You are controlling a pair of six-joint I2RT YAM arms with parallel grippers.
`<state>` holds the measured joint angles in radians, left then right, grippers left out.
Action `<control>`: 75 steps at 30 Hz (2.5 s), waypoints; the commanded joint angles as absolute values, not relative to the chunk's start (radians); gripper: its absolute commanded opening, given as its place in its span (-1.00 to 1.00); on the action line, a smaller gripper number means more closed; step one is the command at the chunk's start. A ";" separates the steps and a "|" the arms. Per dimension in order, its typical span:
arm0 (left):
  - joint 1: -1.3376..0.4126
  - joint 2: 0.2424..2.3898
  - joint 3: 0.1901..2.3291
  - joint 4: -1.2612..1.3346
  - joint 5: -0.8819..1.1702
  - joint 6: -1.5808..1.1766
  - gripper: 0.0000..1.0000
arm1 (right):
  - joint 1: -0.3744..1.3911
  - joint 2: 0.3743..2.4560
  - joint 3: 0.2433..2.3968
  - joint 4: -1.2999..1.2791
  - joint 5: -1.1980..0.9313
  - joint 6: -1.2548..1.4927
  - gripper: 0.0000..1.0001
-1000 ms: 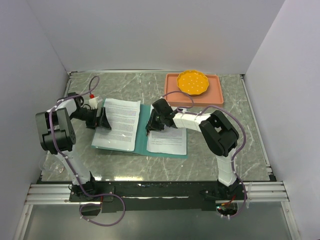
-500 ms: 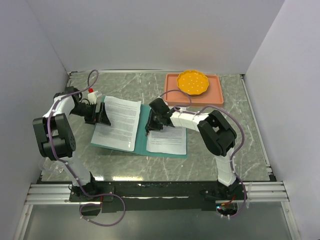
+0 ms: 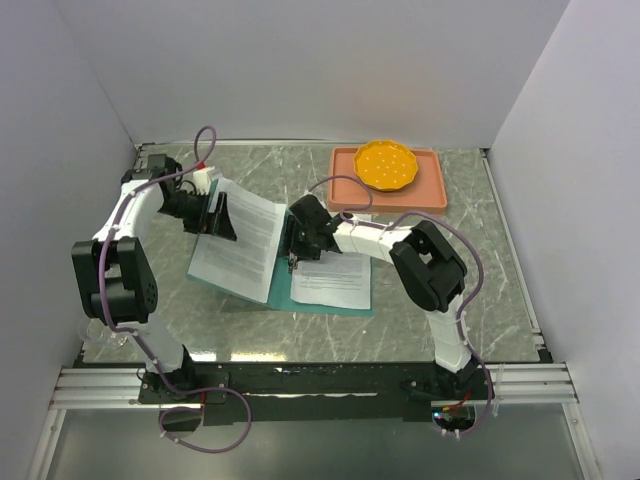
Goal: Put the files into the folder
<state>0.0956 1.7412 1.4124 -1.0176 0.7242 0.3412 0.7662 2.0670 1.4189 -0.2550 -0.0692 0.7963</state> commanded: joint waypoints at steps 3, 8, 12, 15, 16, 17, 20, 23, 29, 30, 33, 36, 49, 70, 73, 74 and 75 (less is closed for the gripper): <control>0.014 1.660 1.517 -1.065 0.723 0.270 0.92 | 0.782 2.131 1.341 -0.258 -0.136 0.741 0.39; -0.069 1.654 1.545 -1.069 0.709 0.229 0.93 | 0.720 2.010 1.114 0.204 -0.413 0.771 0.53; -0.126 1.654 1.594 -1.072 0.692 0.184 0.93 | 0.638 1.921 0.864 0.647 -0.609 0.868 0.99; -0.173 1.663 1.632 -1.086 0.693 0.164 0.93 | 0.597 1.823 0.777 0.754 -0.656 0.871 0.99; -0.189 1.669 1.640 -1.089 0.678 0.163 0.92 | 0.585 1.772 0.758 0.787 -0.670 0.874 0.99; -0.213 1.674 1.646 -1.097 0.681 0.163 0.92 | 0.574 1.750 0.740 0.808 -0.693 0.877 0.99; -0.253 1.704 1.693 -1.137 0.734 0.175 0.92 | 0.535 1.645 0.687 0.787 -0.690 0.867 0.99; -0.300 1.753 1.767 -1.202 0.788 0.204 0.92 | 0.471 1.472 0.592 0.669 -0.586 0.838 0.99; -0.414 1.887 1.965 -1.265 0.866 0.258 0.93 | 0.376 1.123 0.512 0.153 -0.093 0.811 0.99; -0.434 1.905 2.008 -1.267 0.886 0.264 0.93 | 0.370 1.108 0.526 0.102 -0.060 0.815 0.99; -0.520 1.969 2.066 -1.240 0.903 0.262 0.93 | 0.351 1.101 0.570 -0.050 0.039 0.816 0.99; -0.574 2.032 2.098 -1.221 0.952 0.265 0.92 | 0.336 1.167 0.630 -0.141 0.058 0.802 0.99; -0.336 1.846 2.045 -1.114 1.057 0.316 0.92 | 0.302 1.313 0.761 -0.176 0.048 0.756 0.99; -0.230 1.976 1.376 -0.437 0.708 0.132 0.92 | 0.365 1.838 1.071 -0.083 -0.169 0.675 0.99; -0.247 1.971 1.350 -0.414 0.756 0.126 0.93 | 0.414 1.870 1.117 -0.113 -0.157 0.667 0.98; -0.253 1.961 1.342 -0.411 0.771 0.126 0.93 | 0.429 1.868 1.117 -0.115 -0.150 0.666 0.98; -0.261 1.957 1.335 -0.414 0.779 0.129 0.93 | 0.451 1.865 1.112 -0.114 -0.147 0.667 0.98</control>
